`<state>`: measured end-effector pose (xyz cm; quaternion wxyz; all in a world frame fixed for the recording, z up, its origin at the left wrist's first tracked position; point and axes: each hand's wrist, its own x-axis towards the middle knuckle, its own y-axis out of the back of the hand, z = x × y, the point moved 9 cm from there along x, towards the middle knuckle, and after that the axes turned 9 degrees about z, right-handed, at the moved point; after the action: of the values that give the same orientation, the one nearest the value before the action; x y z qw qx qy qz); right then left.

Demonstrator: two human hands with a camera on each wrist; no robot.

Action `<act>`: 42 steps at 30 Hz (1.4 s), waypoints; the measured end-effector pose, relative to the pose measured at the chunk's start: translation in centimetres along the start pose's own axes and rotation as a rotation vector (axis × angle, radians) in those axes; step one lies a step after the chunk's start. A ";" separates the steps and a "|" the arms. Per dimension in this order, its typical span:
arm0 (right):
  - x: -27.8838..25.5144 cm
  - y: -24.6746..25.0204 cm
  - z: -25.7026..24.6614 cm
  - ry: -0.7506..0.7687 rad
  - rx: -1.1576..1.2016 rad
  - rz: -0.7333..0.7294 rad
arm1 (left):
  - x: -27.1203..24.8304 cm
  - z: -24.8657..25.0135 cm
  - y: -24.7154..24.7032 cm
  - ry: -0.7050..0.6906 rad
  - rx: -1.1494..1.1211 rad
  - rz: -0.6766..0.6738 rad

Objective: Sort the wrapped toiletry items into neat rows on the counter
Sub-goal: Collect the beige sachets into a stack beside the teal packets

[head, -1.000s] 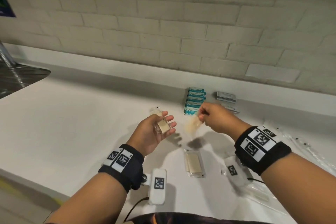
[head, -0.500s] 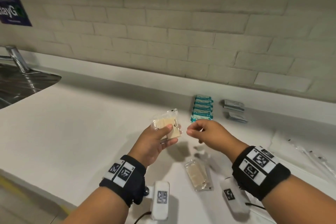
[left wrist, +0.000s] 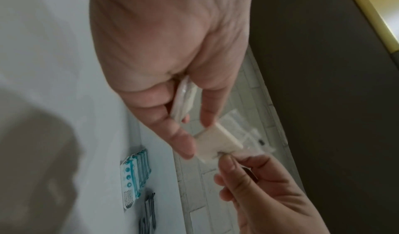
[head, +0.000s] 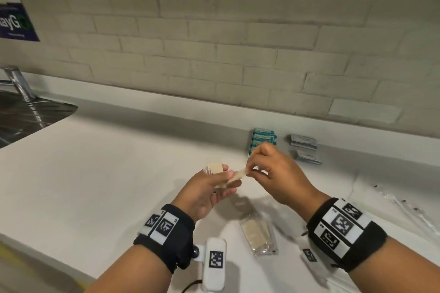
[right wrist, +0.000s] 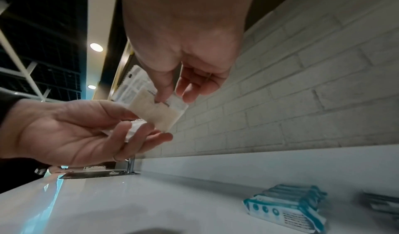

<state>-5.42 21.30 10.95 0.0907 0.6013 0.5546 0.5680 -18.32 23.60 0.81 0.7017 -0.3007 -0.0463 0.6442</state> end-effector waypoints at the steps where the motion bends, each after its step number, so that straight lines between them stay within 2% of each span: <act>1: -0.1 -0.3 0.1 0.021 -0.029 -0.021 | 0.2 0.1 0.3 -0.024 -0.005 0.025; 5: -0.8 -1.7 1.5 -0.102 0.020 -0.155 | 0.3 0.8 0.5 -0.102 -0.033 0.050; 9: -0.5 -1.3 3.1 -0.399 0.283 -0.101 | 0.2 1.8 0.7 -0.227 0.082 0.082; 12: -0.3 -2.3 3.9 -0.550 0.319 -0.164 | -0.1 1.9 0.1 -0.286 0.191 0.056; 16: -0.2 -3.1 3.8 -0.547 0.221 -0.225 | -0.3 1.5 -0.2 -0.291 0.245 0.037; 20: 0.1 -2.4 4.3 -0.538 0.229 -0.176 | -0.1 1.3 0.3 -0.267 0.242 0.032; 24: 0.8 -0.9 5.0 -0.397 -0.201 -0.140 | -0.2 0.5 0.8 -0.204 0.207 0.029; 25: 0.7 -1.0 5.2 -0.395 -0.192 -0.179 | -0.1 0.3 1.0 -0.183 0.193 0.025; 28: -0.8 -3.2 4.1 -0.478 0.183 -0.432 | 0.4 -0.5 1.8 -0.105 0.121 0.055; 29: -1.4 -3.8 3.6 -0.468 0.217 -0.499 | 0.5 -0.7 2.0 -0.075 0.080 0.065; 32: -2.2 -5.3 3.2 -0.321 -0.051 -0.618 | 0.7 -1.1 2.3 -0.002 -0.018 0.083; 36: -4.4 -7.6 3.0 -0.308 -0.109 -0.748 | 1.0 -1.3 2.5 0.060 -0.085 0.063; 39: -5.2 -8.4 3.4 -0.287 -0.184 -0.744 | 0.7 -1.3 2.5 0.048 -0.022 0.076; 41: -4.5 -7.9 3.5 -0.275 -0.225 -0.654 | 0.7 -1.0 2.3 -0.001 0.057 0.065; 42: -3.9 -7.3 3.6 -0.316 -0.171 -0.587 | 0.7 -0.9 2.1 -0.032 0.102 0.059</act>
<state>-5.72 22.87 2.06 0.3850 0.4870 0.6334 0.4620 -19.65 23.87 -1.18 0.6959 -0.2554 -0.0160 0.6710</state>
